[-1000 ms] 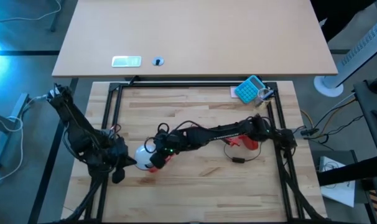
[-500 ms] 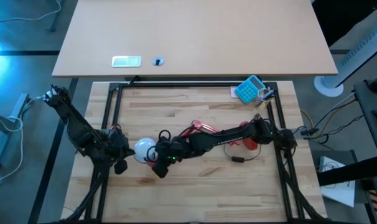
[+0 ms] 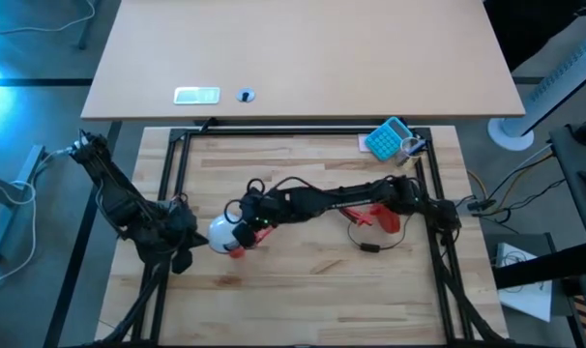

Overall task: Screw lightbulb
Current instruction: Insert the lightbulb into the orange desk lamp

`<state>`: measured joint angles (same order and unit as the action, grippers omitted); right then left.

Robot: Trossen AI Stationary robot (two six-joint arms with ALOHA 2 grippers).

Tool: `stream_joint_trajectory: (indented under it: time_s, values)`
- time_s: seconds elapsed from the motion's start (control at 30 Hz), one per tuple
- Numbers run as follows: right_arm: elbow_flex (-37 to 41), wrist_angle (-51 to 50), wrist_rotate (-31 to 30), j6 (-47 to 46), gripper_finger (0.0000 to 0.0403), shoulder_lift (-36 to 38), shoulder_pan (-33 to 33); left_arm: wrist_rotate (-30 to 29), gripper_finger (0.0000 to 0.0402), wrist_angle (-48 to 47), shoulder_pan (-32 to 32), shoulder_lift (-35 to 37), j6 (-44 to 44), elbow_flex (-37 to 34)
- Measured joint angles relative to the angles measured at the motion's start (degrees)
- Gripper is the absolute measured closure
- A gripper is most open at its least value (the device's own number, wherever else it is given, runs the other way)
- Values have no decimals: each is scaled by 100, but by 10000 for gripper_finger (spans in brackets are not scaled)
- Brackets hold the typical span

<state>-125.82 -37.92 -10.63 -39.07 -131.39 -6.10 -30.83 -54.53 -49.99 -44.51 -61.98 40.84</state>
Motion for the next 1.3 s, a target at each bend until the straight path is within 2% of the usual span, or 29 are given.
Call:
stream_joint_trajectory:
  time_s: [0.2,0.33,0.57,0.7,0.87,1.03,1.2,1.3]
  values:
    - [-15,331,205,2,403,-70,66,-226,401,-21,12,-9,1,-15]
    - [-17,272,212,4,403,-68,15,-468,401,-85,71,10,1,-50]
    - [-20,197,296,-152,403,-10,-142,-530,402,-161,236,83,-56,-360]
    - [-20,168,465,-276,403,86,-283,-877,401,-196,340,184,-375,-558]
    - [-31,-75,445,-352,403,309,-386,-890,401,-381,364,356,-452,-551]
    - [-33,-460,380,-436,403,555,-460,-265,402,-398,355,570,-169,-398]
    - [-43,-299,481,-92,403,662,-780,638,401,352,353,701,671,-302]
    - [-46,-190,621,-6,403,637,-988,692,401,418,363,681,860,-335]
